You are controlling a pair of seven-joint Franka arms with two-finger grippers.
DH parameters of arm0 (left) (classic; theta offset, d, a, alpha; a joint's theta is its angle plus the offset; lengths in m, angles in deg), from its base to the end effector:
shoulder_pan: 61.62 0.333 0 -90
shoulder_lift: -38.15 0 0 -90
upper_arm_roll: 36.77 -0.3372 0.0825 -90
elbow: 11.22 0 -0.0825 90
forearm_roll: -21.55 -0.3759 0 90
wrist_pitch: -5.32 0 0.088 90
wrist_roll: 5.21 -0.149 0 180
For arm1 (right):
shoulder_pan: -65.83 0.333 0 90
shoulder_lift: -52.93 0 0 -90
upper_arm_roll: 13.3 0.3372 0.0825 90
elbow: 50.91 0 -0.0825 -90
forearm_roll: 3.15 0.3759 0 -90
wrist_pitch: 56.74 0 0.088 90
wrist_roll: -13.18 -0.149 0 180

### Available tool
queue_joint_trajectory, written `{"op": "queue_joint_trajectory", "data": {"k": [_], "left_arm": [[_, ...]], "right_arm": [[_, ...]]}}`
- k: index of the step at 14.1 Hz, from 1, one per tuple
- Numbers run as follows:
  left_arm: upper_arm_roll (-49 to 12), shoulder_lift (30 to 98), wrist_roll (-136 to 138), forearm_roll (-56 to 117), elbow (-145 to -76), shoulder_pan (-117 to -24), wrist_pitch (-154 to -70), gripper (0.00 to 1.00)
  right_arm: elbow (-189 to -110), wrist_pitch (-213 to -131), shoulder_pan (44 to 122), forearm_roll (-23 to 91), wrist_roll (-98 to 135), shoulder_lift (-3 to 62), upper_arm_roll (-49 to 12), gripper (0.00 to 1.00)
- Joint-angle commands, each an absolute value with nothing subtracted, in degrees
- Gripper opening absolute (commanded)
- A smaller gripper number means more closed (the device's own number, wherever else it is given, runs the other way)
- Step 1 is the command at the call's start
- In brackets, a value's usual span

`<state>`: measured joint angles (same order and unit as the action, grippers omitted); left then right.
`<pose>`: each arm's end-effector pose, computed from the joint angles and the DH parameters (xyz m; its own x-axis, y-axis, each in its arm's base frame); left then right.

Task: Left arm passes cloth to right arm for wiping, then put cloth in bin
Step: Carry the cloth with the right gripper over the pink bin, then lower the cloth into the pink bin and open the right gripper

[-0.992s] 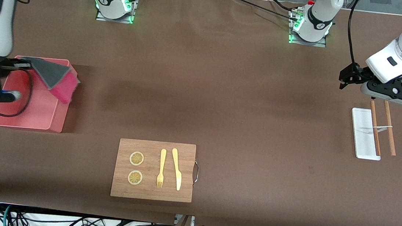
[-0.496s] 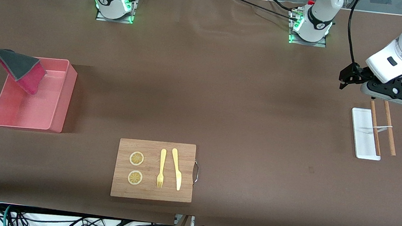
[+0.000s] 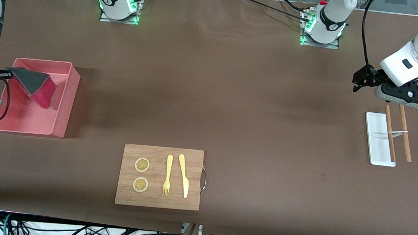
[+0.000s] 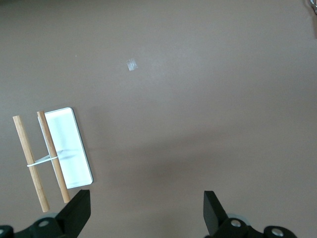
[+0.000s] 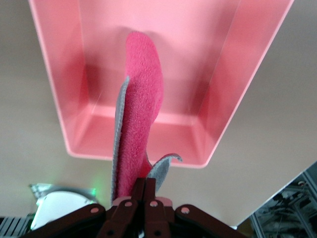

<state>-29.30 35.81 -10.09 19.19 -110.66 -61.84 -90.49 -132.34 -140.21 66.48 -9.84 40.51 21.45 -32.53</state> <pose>0.5324 -0.0672 0.5577 0.9748 -0.2213 -0.0268 -0.2224 -0.9740 -0.0440 0.6002 -0.1868 0.3539 0.8338 0.1339 -0.5356 0.1808 -0.9829 0.0357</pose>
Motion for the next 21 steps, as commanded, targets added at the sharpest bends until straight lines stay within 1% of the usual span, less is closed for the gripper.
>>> {"op": "queue_joint_trajectory", "data": {"k": [1,3,4,9,12,15,16,17,18,21], "left_arm": [[-29.4,35.5,-10.2,19.9,-110.1,-61.4,-89.5,1.0],[-29.4,35.4,-10.2,19.9,-110.1,-61.3,-89.5,1.0],[-29.4,35.5,-10.2,19.9,-110.1,-61.3,-89.5,1.0],[-29.4,35.5,-10.2,19.9,-110.1,-61.4,-89.4,1.0],[-29.3,35.4,-10.2,19.9,-110.1,-61.4,-89.4,1.0],[-29.3,35.4,-10.3,19.9,-110.1,-61.4,-89.4,1.0],[-29.3,35.4,-10.3,19.9,-110.1,-61.3,-89.3,1.0],[-29.4,35.4,-10.3,19.9,-110.1,-61.4,-89.3,1.0],[-29.4,35.4,-10.2,19.9,-110.1,-61.3,-89.4,1.0],[-29.4,35.5,-10.3,19.9,-110.1,-61.3,-89.3,1.0]], "right_arm": [[-136.6,-146.5,66.4,-9.5,41.2,21.9,-32.5,0.0],[-141.4,-152.9,66.4,-8.1,41.2,21.9,-32.5,0.0],[-142.6,-154.7,66.4,-7.7,41.1,21.6,-32.5,0.0],[-145.7,-161.6,66.4,-4.8,40.5,19.6,-32.3,0.0],[-145.8,-162.2,66.7,-2.5,39.6,18.5,-31.9,0.0],[-147.5,-165.4,66.9,-2.1,39.5,18.0,-31.8,0.0],[-147.6,-165.5,66.9,-2.1,39.5,18.0,-31.8,0.02],[-147.5,-165.5,66.9,-2.0,39.5,18.0,-31.8,0.63],[-147.2,-165.2,66.9,-1.7,39.5,18.2,-31.8,1.0],[-145.5,-164.6,66.9,-1.7,40.1,19.4,-31.8,1.0]]}}
